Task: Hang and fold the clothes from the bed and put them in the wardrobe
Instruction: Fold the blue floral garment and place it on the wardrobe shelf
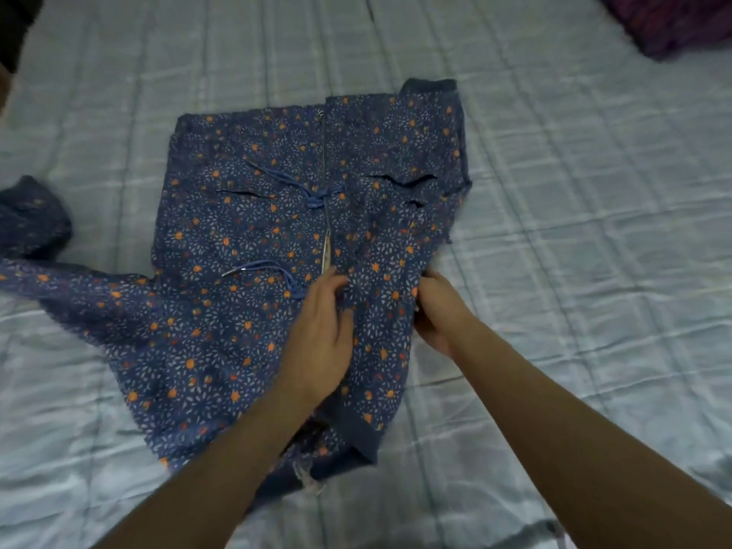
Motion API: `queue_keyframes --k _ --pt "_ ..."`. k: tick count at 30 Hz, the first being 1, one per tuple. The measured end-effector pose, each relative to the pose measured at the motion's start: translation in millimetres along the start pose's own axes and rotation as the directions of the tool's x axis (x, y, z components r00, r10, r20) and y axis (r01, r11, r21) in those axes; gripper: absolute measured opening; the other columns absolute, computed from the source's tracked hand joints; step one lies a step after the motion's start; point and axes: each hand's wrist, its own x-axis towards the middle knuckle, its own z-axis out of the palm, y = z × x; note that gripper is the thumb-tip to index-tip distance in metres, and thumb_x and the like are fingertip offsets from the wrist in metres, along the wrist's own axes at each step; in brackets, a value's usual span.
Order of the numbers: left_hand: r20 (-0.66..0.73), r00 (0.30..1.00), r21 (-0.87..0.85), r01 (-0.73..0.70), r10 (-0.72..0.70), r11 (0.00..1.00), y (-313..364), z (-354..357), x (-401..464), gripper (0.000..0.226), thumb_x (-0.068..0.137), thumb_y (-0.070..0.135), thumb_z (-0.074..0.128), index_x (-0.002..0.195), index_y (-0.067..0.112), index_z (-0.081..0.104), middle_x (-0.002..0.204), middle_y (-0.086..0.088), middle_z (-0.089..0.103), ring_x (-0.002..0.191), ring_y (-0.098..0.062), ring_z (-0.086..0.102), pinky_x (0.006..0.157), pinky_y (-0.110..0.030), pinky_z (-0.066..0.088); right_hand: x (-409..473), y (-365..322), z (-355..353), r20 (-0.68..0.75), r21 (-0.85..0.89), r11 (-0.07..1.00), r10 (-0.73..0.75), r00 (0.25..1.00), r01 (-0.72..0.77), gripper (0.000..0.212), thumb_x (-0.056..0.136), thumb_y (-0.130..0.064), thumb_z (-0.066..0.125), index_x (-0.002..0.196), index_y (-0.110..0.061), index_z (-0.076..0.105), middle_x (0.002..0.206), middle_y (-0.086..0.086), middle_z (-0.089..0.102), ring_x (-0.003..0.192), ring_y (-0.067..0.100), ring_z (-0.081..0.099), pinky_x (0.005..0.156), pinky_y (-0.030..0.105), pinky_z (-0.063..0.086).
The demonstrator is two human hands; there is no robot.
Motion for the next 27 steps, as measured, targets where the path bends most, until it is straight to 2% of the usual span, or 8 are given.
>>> queue_keyframes --k 2,5,9,15,19,22,25,27 --pt "0.201 0.978 0.146 0.025 -0.054 0.989 -16.1 15.7 22.2 0.052 0.104 0.038 0.029 0.153 0.031 0.013 0.161 0.009 0.01 0.146 -0.007 0.007 0.12 -0.033 0.005 16.5 -5.2 -7.5 -0.045 0.223 0.975 -0.003 0.999 0.013 0.025 0.1 -0.013 0.042 0.115 -0.008 0.061 0.092 0.009 0.072 0.081 0.02 0.069 0.073 0.036 0.056" --pt "0.286 0.949 0.434 -0.004 -0.133 0.901 -35.6 34.5 25.3 0.062 0.093 0.063 -0.003 0.149 0.04 -0.018 0.158 0.017 -0.019 0.143 -0.002 -0.025 0.117 -0.036 -0.017 52.1 -19.2 -30.3 -0.151 0.488 0.872 0.057 0.987 0.024 0.028 0.1 -0.009 0.031 0.096 -0.007 0.059 0.089 0.014 0.063 0.08 0.026 0.061 0.087 0.041 0.051" --pt "0.32 0.917 0.562 0.017 -0.237 0.827 -32.7 44.2 27.3 0.07 0.081 0.073 -0.014 0.14 0.041 -0.034 0.149 0.018 -0.038 0.138 -0.007 -0.036 0.116 -0.042 -0.02 79.8 -57.3 -55.8 -0.169 0.376 0.921 0.178 0.969 -0.104 0.038 0.099 -0.016 0.029 0.11 -0.001 0.063 0.082 0.014 0.067 0.073 0.027 0.063 0.072 0.038 0.054" --pt "0.405 0.826 0.63 0.059 -0.392 0.774 -17.8 43.6 42.0 0.075 0.066 0.075 -0.02 0.126 0.038 -0.048 0.136 0.014 -0.053 0.132 -0.012 -0.043 0.112 -0.045 -0.023 92.2 -133.8 -84.0 -0.025 0.222 0.958 0.19 0.981 -0.18 0.042 0.097 -0.043 0.042 0.082 -0.014 0.068 0.092 0.01 0.067 0.076 0.028 0.063 0.08 0.038 0.052" --pt "0.408 0.811 0.655 0.06 -0.419 0.753 -19.9 46.1 43.7 0.082 0.055 0.076 -0.033 0.125 0.037 -0.051 0.135 0.012 -0.056 0.13 -0.013 -0.046 0.11 -0.046 -0.027 89.9 -151.8 -105.3 -0.053 0.411 0.907 0.128 0.99 -0.095 0.064 0.097 -0.059 0.032 0.108 -0.007 0.066 0.103 0.018 0.072 0.086 0.036 0.072 0.067 0.051 0.058" --pt "0.413 0.801 0.667 0.058 -0.433 0.743 -18.7 47.7 44.3 0.085 0.049 0.075 -0.042 0.124 0.036 -0.053 0.134 0.011 -0.057 0.129 -0.014 -0.049 0.1 -0.043 -0.036 90.8 -152.0 -123.7 -0.081 0.525 0.84 0.213 0.974 -0.14 0.086 0.092 -0.07 0.024 0.119 0.005 0.056 0.118 0.028 0.063 0.101 0.044 0.064 0.073 0.057 0.055" --pt "0.42 0.792 0.664 0.064 -0.442 0.745 -15.6 48.9 45.0 0.086 0.049 0.074 -0.042 0.126 0.036 -0.051 0.137 0.011 -0.056 0.129 -0.014 -0.049 0.099 -0.042 -0.037 92.2 -152.7 -138.8 -0.323 0.647 0.752 0.119 0.939 0.127 0.065 0.094 -0.061 0.032 0.093 -0.001 0.055 0.113 0.021 0.064 0.094 0.034 0.064 0.082 0.045 0.053" --pt "0.417 0.788 0.675 0.066 -0.453 0.735 -14.1 49.0 46.1 0.088 0.047 0.073 -0.044 0.126 0.035 -0.051 0.135 0.01 -0.057 0.13 -0.015 -0.048 0.106 -0.045 -0.032 90.6 -159.7 -155.9 -0.484 0.721 0.573 0.014 0.875 0.39 0.043 0.095 -0.05 0.041 0.085 -0.008 0.046 0.112 0.017 0.064 0.09 0.031 0.065 0.085 0.041 0.052"
